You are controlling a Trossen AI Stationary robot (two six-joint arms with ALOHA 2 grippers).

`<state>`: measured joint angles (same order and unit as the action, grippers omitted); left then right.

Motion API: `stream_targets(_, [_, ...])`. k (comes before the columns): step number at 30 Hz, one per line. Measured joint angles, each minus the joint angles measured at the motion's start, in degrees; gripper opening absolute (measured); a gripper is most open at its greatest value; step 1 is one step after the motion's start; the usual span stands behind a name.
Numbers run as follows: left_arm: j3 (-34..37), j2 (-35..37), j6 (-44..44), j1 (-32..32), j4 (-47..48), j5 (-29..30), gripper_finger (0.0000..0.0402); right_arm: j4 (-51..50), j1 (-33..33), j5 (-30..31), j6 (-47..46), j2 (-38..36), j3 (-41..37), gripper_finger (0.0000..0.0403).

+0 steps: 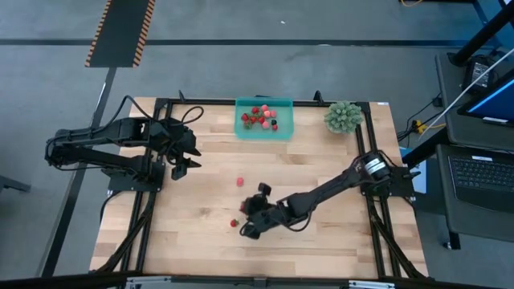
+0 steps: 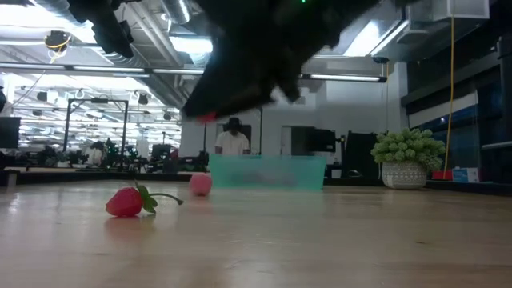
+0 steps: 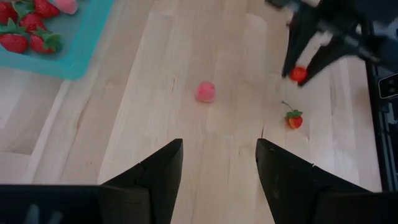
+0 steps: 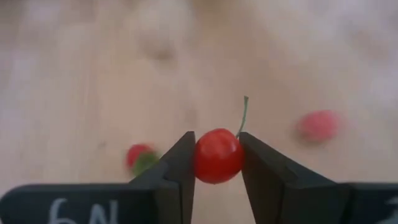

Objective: Pick and placing Produce into tupperware
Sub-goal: Put the red cherry into the blue basket

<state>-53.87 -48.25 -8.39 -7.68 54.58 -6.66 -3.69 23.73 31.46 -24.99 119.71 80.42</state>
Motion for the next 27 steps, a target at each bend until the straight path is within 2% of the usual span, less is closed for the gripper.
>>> stream_targets(3, [0.0, 0.0, -0.01, 0.0, -0.01, 0.01, 0.0195, -3.15, -0.81, 3.88, 0.08, -4.37, -0.07, 0.0108])
stream_targets(10, [0.0, -0.02, -0.03, 0.0, -0.01, 0.01, 0.0195, -7.79, -7.69, 3.56, -1.88, -13.74, 0.0, 0.0108])
stream_targets(16, [0.0, 0.0, -0.03, 0.0, -0.13, 0.01, 0.0195, -11.1, -16.68, -3.72, -2.01, -17.23, 0.04, 0.0108])
stream_targets(21, [0.0, -0.02, -0.03, 0.0, -0.24, 0.12, 0.0195, -15.16, -25.56, -14.7, -3.47, -17.43, 0.04, 0.0108])
stream_targets(27, [0.0, 0.0, 3.55, 0.0, -0.51, 7.21, 0.0195, -20.29, -35.31, -21.26, 1.25, -17.15, 0.03, 0.0109])
